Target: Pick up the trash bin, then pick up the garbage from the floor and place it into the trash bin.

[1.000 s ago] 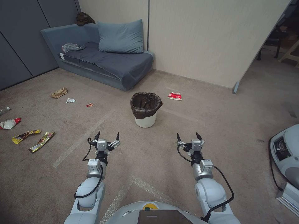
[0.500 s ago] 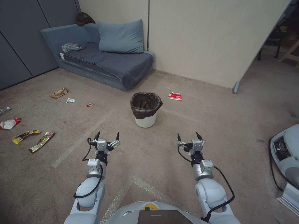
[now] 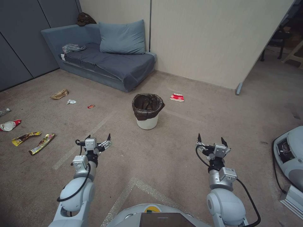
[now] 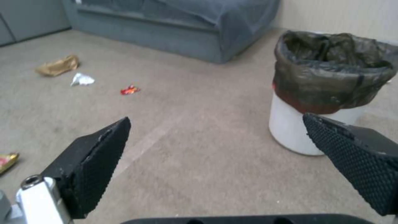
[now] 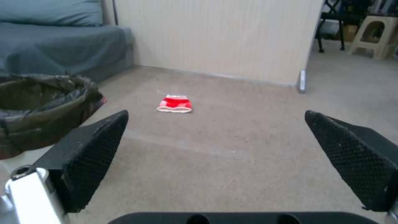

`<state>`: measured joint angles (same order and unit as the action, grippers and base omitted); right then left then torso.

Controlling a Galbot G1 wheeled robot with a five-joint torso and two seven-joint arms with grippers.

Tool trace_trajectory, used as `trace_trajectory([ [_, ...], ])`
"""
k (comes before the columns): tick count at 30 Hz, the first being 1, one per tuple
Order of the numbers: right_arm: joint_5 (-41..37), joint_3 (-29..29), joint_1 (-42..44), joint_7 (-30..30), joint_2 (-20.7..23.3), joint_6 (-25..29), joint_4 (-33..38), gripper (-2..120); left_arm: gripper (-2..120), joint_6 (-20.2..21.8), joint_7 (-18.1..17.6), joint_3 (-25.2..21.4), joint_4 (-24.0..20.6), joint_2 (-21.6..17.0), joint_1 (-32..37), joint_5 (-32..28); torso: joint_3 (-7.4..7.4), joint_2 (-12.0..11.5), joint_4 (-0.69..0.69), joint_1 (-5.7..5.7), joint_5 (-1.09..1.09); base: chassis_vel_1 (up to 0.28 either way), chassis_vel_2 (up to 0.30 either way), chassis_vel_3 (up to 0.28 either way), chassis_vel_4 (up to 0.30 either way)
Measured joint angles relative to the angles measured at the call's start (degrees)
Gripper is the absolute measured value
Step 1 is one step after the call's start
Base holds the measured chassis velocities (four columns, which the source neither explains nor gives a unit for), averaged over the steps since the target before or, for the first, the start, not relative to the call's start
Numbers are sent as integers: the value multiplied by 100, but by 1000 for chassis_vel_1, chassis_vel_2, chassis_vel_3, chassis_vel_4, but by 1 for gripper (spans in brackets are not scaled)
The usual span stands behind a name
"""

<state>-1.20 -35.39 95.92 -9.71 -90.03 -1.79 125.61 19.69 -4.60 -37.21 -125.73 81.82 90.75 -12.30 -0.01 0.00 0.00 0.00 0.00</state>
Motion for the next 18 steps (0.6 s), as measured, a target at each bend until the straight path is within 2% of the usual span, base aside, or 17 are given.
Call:
trace_trajectory([
  [2, 6, -3, -13, 3, 5, 9, -10, 100, 100, 352, -86, -96, -194, -74, 36, -228, 0, 0, 0, 0, -2, 0, 0, 0, 0],
  [3, 6, -3, -13, 3, 5, 9, -10, 100, 100, 352, -86, -96, -194, -74, 36, -228, 0, 0, 0, 0, -2, 0, 0, 0, 0],
  [5, 6, -24, -44, 1, 21, 39, -39, 100, 100, 751, -187, -219, -420, -157, 73, -489, 0, 0, 0, 0, -1, 0, 0, 0, 0],
  [6, 6, -24, -44, 1, 21, 39, -39, 100, 100, 751, -187, -219, -420, -157, 73, -489, 0, 0, 0, 0, -1, 0, 0, 0, 0],
  [8, -7, -48, -61, 11, 51, 59, -63, 100, 100, 1056, -261, -310, -592, -224, 104, -686, 0, 0, 0, 0, 1, 0, 0, 0, 0],
  [12, -32, -58, -67, 23, 61, 60, -73, 100, 100, 1194, -264, -336, -656, -258, 117, -757, 1, 0, 0, 0, -3, 0, 0, 0, 0],
  [15, -103, -73, -87, 74, 67, 62, -92, 100, 100, 1841, -272, -500, -1010, -436, 171, -1079, 0, 0, -1, 0, 1, -38, 40, 27, -26],
  [18, -129, -69, -97, 85, 68, 61, -94, 100, 100, 2007, -269, -543, -1094, -478, 185, -1157, 0, 0, 0, 0, 0, -90, 90, 87, -74],
])
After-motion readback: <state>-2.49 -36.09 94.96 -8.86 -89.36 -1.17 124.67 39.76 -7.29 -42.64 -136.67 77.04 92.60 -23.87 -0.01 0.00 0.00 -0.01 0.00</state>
